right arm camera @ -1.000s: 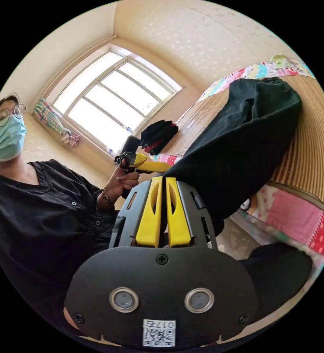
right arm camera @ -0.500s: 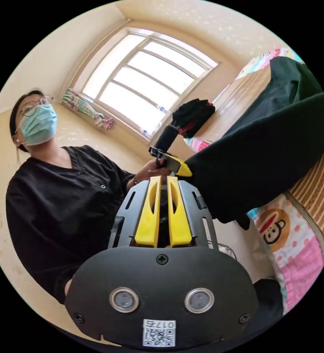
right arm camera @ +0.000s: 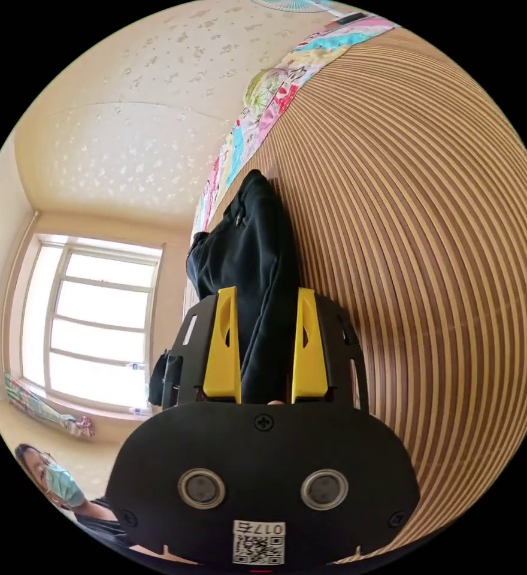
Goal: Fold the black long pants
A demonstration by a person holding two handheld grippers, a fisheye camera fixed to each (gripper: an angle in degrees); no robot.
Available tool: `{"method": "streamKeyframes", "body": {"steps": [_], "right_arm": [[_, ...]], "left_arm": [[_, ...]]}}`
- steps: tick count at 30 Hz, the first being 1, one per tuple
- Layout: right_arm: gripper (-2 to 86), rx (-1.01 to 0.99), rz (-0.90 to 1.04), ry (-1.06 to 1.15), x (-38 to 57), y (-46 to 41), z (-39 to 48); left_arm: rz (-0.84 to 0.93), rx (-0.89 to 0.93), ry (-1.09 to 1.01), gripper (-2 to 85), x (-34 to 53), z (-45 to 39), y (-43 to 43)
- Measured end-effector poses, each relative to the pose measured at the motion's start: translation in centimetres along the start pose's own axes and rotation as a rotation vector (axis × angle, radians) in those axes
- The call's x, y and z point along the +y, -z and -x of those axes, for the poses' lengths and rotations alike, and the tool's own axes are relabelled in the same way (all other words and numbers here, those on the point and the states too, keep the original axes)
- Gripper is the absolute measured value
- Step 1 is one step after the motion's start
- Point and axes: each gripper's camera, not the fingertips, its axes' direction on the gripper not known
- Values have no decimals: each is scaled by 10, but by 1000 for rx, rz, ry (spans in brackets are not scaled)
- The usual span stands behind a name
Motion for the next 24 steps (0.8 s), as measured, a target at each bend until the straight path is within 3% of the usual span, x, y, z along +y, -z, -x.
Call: {"method": "streamKeyframes", "body": {"steps": [3,7,9,12,14,17,19,24], "right_arm": [[87,104,-24,-53,-23,-36,19],[42,704,-253,462,19,-98,193],[40,832,-379,668,58,-133,265],[50,637,-371,794,82,-180,332],[68,374,-87,804,63,-230,346],[79,146,55,728,61,-262,331],[80,99,68,709,77,-263,317],[80,321,193,788,159,-249,261]], "left_arm": [[-67,109,8,50,8,10,19],[-201,238,33,49,25,32,49],[-247,250,69,49,37,42,60],[-330,205,155,49,63,54,76],[-385,157,236,49,82,62,88],[-394,5,345,52,100,68,99],[-390,-29,365,55,107,68,103],[-303,-96,340,71,99,59,93]]}}
